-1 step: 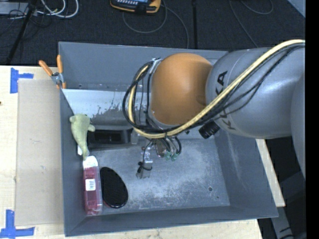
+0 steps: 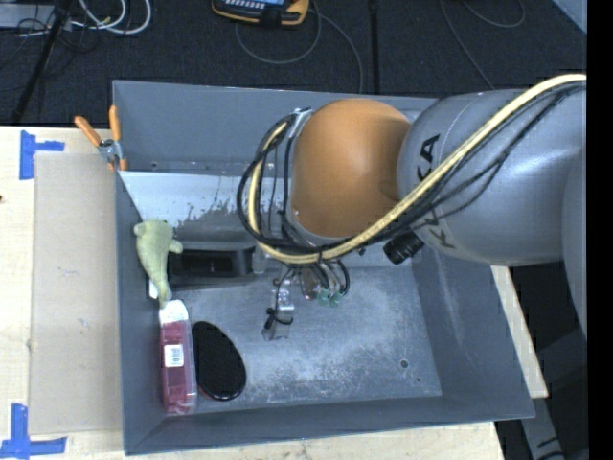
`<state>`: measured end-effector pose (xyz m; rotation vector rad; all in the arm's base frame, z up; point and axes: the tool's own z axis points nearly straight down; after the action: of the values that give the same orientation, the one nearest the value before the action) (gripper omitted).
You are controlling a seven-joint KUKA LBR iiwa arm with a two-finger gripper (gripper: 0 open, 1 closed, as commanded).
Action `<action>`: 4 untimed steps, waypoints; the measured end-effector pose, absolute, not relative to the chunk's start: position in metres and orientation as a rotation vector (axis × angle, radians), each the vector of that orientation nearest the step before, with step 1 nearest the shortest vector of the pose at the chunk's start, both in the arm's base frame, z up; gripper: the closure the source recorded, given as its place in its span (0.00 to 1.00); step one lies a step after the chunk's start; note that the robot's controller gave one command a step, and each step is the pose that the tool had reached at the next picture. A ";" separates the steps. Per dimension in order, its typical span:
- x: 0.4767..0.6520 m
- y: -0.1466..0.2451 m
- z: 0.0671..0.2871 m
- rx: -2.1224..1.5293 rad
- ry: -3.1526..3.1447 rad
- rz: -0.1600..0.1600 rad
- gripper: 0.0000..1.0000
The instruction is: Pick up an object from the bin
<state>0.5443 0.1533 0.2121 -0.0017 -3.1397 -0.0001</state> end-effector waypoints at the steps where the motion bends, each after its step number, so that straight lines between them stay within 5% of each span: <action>1: 0.523 0.168 0.160 0.150 -3.136 0.000 0.00; 2: 0.507 0.183 0.139 0.620 -3.073 0.000 0.00; 3: 0.494 0.178 0.141 0.965 -2.985 -0.001 0.00; 4: 0.494 0.186 0.108 1.143 -2.922 -0.001 0.00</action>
Offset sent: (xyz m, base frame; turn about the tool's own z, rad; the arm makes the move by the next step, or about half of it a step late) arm -0.0415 0.0350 -0.0696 -0.4398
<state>0.4939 0.1858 0.1078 1.1429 -2.9219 -0.0014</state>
